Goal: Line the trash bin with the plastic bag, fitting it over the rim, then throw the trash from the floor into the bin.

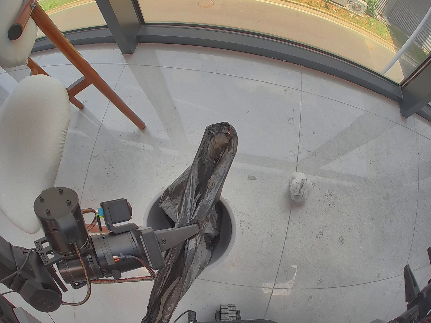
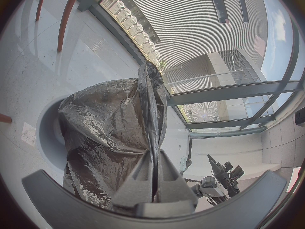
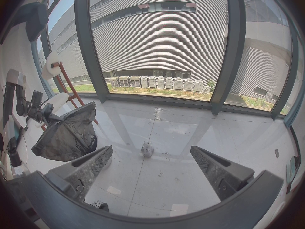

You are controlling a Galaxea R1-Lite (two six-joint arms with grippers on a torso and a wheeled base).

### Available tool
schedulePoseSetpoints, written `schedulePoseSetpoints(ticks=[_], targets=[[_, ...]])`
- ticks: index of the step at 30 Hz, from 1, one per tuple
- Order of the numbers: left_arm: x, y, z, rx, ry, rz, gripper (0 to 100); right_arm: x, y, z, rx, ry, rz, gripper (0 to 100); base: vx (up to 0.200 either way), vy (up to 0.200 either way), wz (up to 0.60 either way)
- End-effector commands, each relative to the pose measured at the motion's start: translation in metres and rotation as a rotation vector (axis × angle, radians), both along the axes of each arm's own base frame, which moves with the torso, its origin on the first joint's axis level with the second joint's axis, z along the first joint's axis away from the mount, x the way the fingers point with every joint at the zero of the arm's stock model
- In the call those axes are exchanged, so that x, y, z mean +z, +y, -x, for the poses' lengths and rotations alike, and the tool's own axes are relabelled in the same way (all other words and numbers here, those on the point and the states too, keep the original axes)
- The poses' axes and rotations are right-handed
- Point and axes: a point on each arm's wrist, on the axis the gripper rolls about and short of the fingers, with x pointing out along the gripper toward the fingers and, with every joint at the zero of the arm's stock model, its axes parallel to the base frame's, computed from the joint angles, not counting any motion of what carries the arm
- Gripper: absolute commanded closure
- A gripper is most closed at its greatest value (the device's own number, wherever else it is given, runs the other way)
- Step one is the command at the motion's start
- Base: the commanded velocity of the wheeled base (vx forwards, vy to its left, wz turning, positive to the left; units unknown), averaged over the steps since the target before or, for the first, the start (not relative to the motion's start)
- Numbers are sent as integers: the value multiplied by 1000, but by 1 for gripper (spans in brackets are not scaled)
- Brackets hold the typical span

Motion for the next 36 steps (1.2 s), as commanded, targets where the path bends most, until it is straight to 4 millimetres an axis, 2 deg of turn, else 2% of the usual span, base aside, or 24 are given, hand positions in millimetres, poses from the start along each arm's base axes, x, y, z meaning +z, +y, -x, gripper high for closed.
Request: schedulePoseSetpoints(ticks=[1, 4, 5, 7, 12, 14, 17, 21, 22, 25, 29, 32, 36], targets=[[-1, 0, 1, -4, 4, 0, 100, 99, -1, -1, 75, -137, -46, 0, 0, 0, 0], [-2, 0, 1, -6, 8, -4, 100, 101, 1, -10, 204, -80, -57, 0, 0, 0, 0], [-2, 0, 1, -4, 6, -3, 100, 104, 3, -25, 271, -1, -97, 0, 0, 0, 0], [-1, 0, 1, -5, 3, -2, 100, 108, 6, -41, 308, 84, -175, 0, 0, 0, 0], [1, 0, 1, -5, -4, 2, 100, 153, 16, -88, 334, 217, -473, 0, 0, 0, 0], [-1, 0, 1, -5, 1, -2, 100, 162, 21, -99, 357, 269, -550, 0, 0, 0, 0], [-1, -1, 1, -5, 3, -2, 100, 160, 33, -115, 416, 386, -568, 0, 0, 0, 0], [-1, -1, 1, -5, 3, -2, 100, 154, 46, -125, 474, 476, -567, 0, 0, 0, 0], [-2, 0, 1, -5, 6, -5, 100, 152, 58, -131, 525, 534, -576, 0, 0, 0, 0], [-4, -1, 1, -7, 11, -11, 100, 152, 75, -144, 562, 619, -600, 0, 0, 0, 0], [-4, -1, 0, -5, 13, -11, 100, 163, 100, -169, 578, 686, -674, 0, 0, 0, 0], [-3, -1, -1, -2, 7, -10, 100, 171, 120, -180, 616, 717, -701, 0, 0, 0, 0], [-3, -1, 0, -2, 5, -10, 100, 170, 139, -194, 622, 751, -681, 0, 0, 0, 0]])
